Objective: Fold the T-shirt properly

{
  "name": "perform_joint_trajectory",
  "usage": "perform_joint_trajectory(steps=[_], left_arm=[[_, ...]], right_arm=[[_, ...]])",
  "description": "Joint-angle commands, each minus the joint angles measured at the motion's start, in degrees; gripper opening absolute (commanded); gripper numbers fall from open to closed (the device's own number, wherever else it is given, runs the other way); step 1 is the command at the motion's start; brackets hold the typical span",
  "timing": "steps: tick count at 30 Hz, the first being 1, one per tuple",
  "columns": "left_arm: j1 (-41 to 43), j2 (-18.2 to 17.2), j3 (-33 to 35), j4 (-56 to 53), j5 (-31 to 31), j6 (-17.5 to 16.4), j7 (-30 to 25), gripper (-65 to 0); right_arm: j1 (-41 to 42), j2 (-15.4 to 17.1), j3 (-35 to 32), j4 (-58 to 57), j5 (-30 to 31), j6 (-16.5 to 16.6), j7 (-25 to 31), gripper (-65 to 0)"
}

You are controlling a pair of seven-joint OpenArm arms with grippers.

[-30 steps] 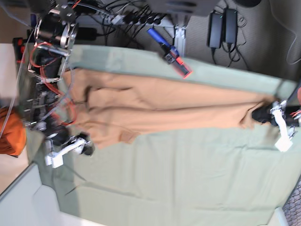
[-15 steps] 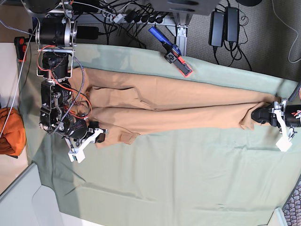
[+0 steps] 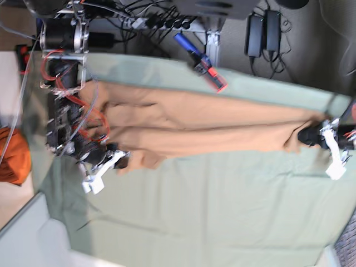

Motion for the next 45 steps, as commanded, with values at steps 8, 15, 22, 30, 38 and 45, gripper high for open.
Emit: perform_joint_trajectory(steps=[8,15,22,30,38,45], left_arm=[[-1.1,-1.2,-0.4,0.9,-1.0,-1.0,1.6,-47.3],[-1.1,-1.8,-0.4,0.9,-1.0,-1.0,2.6,-47.3],[-1.1,-2.3,-0.4,0.9,-1.0,-1.0,2.6,-47.3],[-1.1,-2.3,-0.4,0.8,0.2,-1.0,2.4,-41.1],[-1.1,-3.1,-0.4,0.8,3.3,-1.0,0.0,-31.9],[-1.1,-5.2,-0.4,0.8,8.7,-1.0,-3.7,-26.9]], right_arm=[[-11.1,4.6,1.4,20.8,0.9,6.1,0.5,-65.0],[-20.9,6.4,4.3,29.4,1.2,6.0,-0.8,-65.0],[-27.3,6.4,9.4,30.6,3.7,6.0,-1.4,-65.0],[-28.9,6.3,9.6,29.9,3.4,6.0,-2.5,-65.0],[-29.0,6.2,9.6,29.4,3.5,6.0,-2.6,-21.4],[-29.0,6.2,9.6,29.4,3.5,6.0,-2.4,-21.4]])
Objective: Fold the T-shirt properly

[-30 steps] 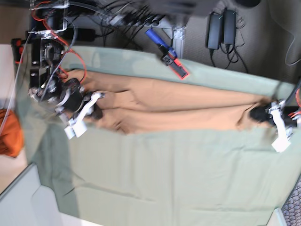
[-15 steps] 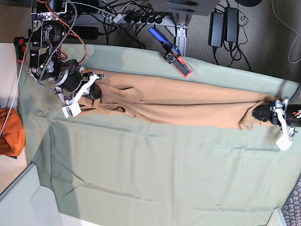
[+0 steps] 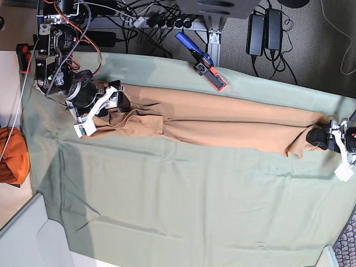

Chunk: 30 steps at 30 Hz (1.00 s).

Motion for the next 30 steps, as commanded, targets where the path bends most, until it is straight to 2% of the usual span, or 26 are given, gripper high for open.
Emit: perform_joint_trajectory(steps=[1,8,17,26,30], left_arm=[[-1.1,-1.8,-0.4,0.6,1.7,-0.5,-0.6,-26.4],[-1.1,-1.9,-2.3,0.6,2.1,-0.5,-0.8,-26.3],[-1.1,-2.0,-13.1,0.7,-2.9,-0.5,-0.3,-26.3],[1.9,-2.2,-13.6,0.6,-2.2,-0.5,0.9,-26.3],[5.0,-2.2,-13.6,0.6,0.9,-0.5,-2.1,-26.3]], right_arm=[[0.6,0.9,0.6,0.8,0.2,6.0,0.9,-21.4],[0.6,0.7,0.6,0.8,0.2,6.0,0.9,-21.4],[0.7,0.6,0.6,0.8,0.2,6.0,1.1,-21.4],[0.7,0.6,0.6,0.8,0.3,6.0,1.1,-21.4],[0.7,0.6,0.6,0.8,0.3,6.0,1.1,-21.4]])
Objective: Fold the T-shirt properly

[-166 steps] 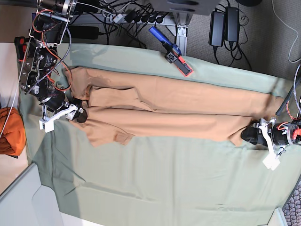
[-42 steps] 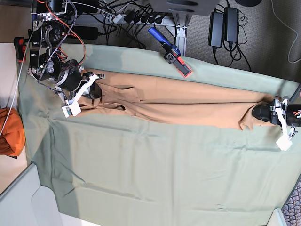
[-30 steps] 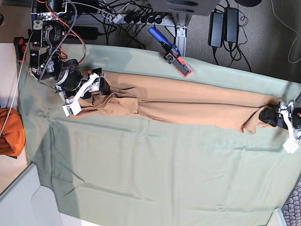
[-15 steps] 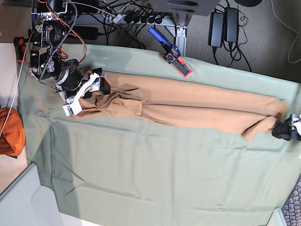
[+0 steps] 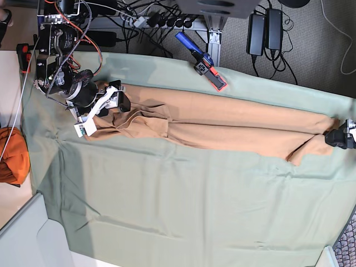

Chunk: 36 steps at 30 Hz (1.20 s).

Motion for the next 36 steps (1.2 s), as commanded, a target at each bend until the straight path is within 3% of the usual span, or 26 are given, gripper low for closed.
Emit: perform_joint_trajectory(steps=[1,6,15,23,25,28,29,33,36], left_arm=[[-0.6,-1.5,-0.6,0.6,-0.1,-0.5,-2.1,-26.3],[0.6,-0.2,-0.6,0.6,3.8,-0.5,-5.0,-26.3],[0.6,4.3,-0.6,0.6,3.9,-0.5,-4.7,-26.3],[0.6,5.9,-0.6,0.6,-1.9,-0.5,-1.2,-26.7],[0.6,5.8,-0.6,0.6,-2.7,-0.5,-1.2,-35.0],[0.6,5.9,-0.6,0.6,-4.1,-0.5,-2.3,-60.4],[0.6,5.9,-0.6,0.6,-4.2,-0.5,-3.2,-65.0],[0.1,5.8,-0.6,0.6,-3.7,-0.5,-6.3,-65.0],[-1.1,5.8,-0.7,0.6,0.1,-0.5,-8.0,-65.0]], right_arm=[[0.7,0.8,0.6,0.8,0.4,6.0,1.1,-21.4],[0.7,0.8,0.6,0.8,0.4,6.0,1.1,-21.4],[0.7,0.8,0.6,0.8,0.4,6.0,1.0,-21.4],[0.7,0.8,0.6,0.8,0.4,6.0,1.1,-21.4],[0.7,0.8,0.6,0.8,0.4,6.0,1.1,-21.4],[0.7,0.8,0.6,0.8,0.5,5.9,1.1,-21.4],[0.7,0.8,0.6,0.8,0.5,5.9,1.1,-21.4],[0.9,0.8,0.8,0.8,1.3,5.9,1.1,-21.4],[1.0,0.8,2.3,1.2,3.8,5.9,1.3,-21.4]])
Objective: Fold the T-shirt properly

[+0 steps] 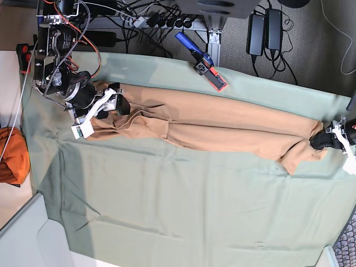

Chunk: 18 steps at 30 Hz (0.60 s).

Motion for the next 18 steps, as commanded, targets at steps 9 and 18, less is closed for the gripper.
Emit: perform_joint_trajectory(steps=[9,18], left_arm=[[-5.4,-1.7,-1.3,0.5,13.6,-0.5,-9.3,-65.0],[-9.8,-4.0,-1.3,0.5,17.2,-0.5,-10.2,-65.0]], right_arm=[[0.7,0.8,8.5,1.3,3.7,5.9,0.9,-21.4],[0.7,0.8,10.4,1.3,3.8,5.9,0.7,-21.4]])
